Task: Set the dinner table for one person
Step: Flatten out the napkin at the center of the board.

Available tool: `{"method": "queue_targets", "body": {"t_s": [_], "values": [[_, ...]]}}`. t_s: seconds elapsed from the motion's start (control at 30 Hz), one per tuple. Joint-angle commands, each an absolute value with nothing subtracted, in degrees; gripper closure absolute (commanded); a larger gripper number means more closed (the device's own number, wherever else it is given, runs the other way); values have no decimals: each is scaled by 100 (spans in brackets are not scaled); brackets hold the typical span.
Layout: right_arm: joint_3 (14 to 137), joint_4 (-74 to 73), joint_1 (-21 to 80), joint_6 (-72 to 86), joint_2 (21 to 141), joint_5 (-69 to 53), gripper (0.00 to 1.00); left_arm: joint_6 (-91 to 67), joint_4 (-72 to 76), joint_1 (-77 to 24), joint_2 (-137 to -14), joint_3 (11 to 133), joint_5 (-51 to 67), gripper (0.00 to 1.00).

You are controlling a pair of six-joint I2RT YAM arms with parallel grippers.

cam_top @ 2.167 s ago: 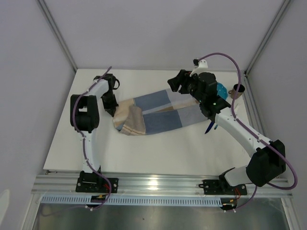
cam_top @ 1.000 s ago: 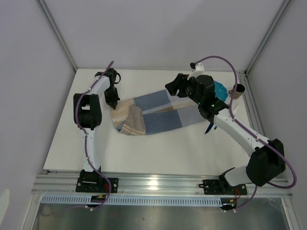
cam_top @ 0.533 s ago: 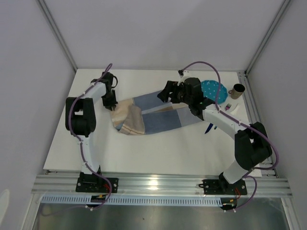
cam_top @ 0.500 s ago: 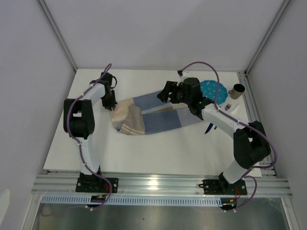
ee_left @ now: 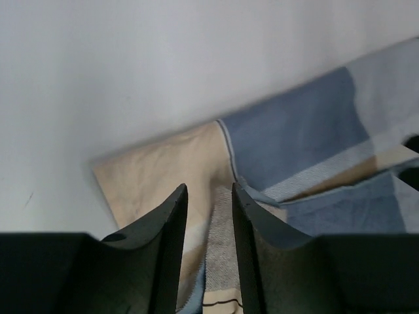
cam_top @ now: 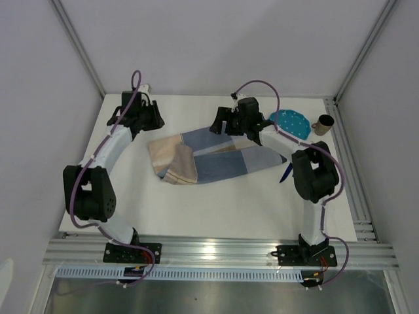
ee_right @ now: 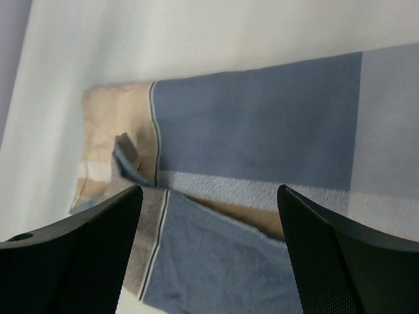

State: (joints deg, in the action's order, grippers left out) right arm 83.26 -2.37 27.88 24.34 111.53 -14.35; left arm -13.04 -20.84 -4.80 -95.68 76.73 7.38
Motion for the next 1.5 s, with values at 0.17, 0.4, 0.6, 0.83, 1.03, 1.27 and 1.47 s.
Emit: {"method": "queue_targets", "body": {"t_s": [0.17,0.4,0.6,0.83,1.03,1.27,1.47], "values": [[11238,-1798,2768,2285,13401,-3295,12,-1661,-1363,-624,-8641,7067,1521,69],[11733,-1705,2944,2918,13843,-4007,12,-1994,-1589,-703,-8552,6767,1258,71],[11558,-1380,3129,3260,14010,-4446,14,-2179,-1696,-747,-8543,6855,1292,75],[11505,-1204,3269,3717,14265,-4895,17,-2329,-2004,-765,-8763,6944,1125,82],[11285,-1389,3366,3314,14124,-4852,17,-2347,-1872,-791,-8605,6873,1142,83],[11215,-1406,3410,3305,14203,-4922,66,-2364,-1890,-809,-8604,6926,1204,84],[11197,-1538,3436,3129,14054,-4878,100,-2373,-1890,-853,-8631,6917,1204,85]]}}
